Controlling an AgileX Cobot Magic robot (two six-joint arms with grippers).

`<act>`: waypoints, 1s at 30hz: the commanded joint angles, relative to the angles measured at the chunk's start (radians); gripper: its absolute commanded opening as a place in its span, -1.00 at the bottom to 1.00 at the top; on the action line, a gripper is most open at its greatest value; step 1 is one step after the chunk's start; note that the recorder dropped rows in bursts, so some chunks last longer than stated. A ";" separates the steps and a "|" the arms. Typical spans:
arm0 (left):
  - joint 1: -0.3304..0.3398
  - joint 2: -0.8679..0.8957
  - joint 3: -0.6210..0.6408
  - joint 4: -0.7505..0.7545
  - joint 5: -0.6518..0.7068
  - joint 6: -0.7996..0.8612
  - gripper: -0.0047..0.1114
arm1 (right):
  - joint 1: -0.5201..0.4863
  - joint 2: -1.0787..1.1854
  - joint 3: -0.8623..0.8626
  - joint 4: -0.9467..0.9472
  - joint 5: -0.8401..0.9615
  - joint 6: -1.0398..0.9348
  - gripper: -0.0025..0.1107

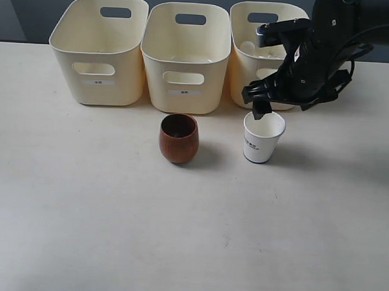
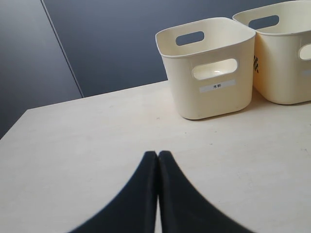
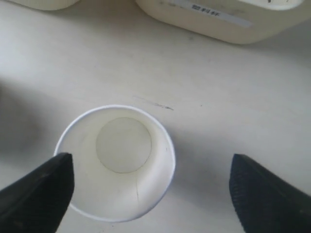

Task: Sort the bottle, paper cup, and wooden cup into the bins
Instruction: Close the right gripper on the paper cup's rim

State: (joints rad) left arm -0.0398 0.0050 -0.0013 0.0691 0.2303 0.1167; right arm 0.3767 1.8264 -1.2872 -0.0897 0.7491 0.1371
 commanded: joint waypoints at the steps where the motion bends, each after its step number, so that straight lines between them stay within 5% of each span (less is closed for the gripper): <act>1: -0.003 -0.005 0.001 0.000 -0.005 -0.002 -0.92 | 0.002 -0.002 -0.004 -0.018 -0.008 0.017 0.50; 27: -0.003 -0.005 0.001 0.000 -0.007 -0.002 -0.92 | 0.002 0.112 -0.004 -0.020 -0.046 0.042 0.50; 30: -0.003 -0.005 0.001 0.000 -0.007 -0.002 -0.92 | 0.002 0.123 -0.004 -0.010 -0.046 0.049 0.17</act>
State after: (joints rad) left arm -0.0398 0.0050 -0.0013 0.0691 0.2303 0.1167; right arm 0.3767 1.9498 -1.2872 -0.1046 0.7085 0.1797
